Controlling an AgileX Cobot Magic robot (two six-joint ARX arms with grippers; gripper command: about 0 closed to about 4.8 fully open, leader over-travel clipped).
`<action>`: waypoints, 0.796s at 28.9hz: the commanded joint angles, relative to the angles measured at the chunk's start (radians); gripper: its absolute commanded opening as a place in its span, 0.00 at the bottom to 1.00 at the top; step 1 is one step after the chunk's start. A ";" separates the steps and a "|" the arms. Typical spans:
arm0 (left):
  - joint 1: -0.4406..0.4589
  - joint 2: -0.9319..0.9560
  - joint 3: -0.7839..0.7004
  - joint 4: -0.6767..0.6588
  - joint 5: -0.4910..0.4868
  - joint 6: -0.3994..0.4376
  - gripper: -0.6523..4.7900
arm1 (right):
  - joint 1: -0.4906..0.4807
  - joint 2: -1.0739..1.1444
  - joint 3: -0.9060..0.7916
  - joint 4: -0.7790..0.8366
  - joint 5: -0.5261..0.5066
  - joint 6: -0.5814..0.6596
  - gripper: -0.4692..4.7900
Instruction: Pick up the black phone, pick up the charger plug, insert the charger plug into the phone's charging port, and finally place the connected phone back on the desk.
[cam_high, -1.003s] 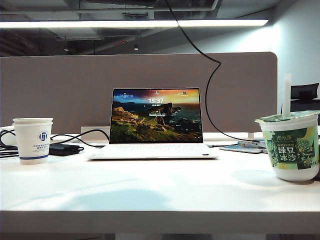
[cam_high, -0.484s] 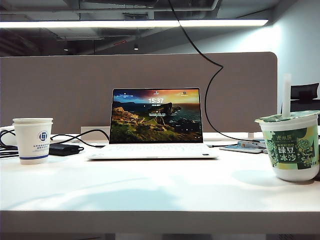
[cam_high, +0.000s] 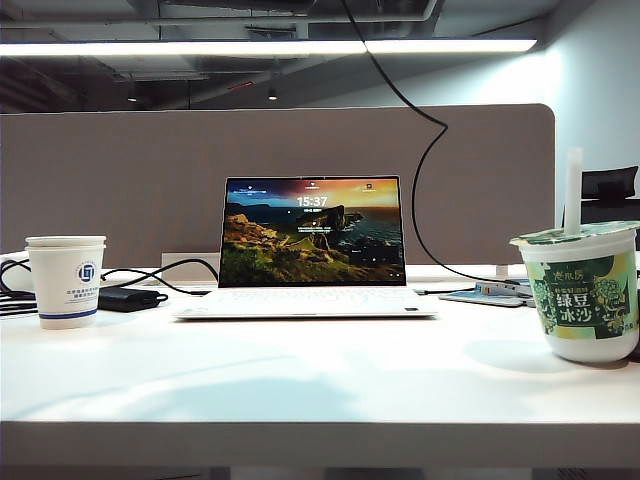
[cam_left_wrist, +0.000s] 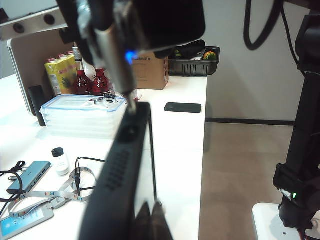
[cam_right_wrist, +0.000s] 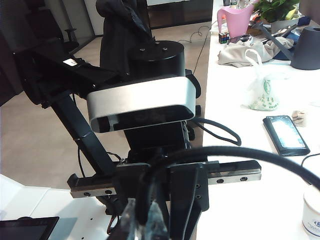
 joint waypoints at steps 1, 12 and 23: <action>0.002 -0.003 0.008 0.027 0.005 -0.003 0.11 | 0.014 -0.001 0.005 0.011 -0.008 -0.006 0.08; 0.002 -0.003 0.008 0.027 0.005 -0.003 0.11 | 0.014 0.000 0.005 0.011 0.021 -0.010 0.08; 0.002 -0.003 0.008 0.027 0.005 -0.003 0.11 | 0.014 0.003 0.005 -0.011 0.017 -0.025 0.08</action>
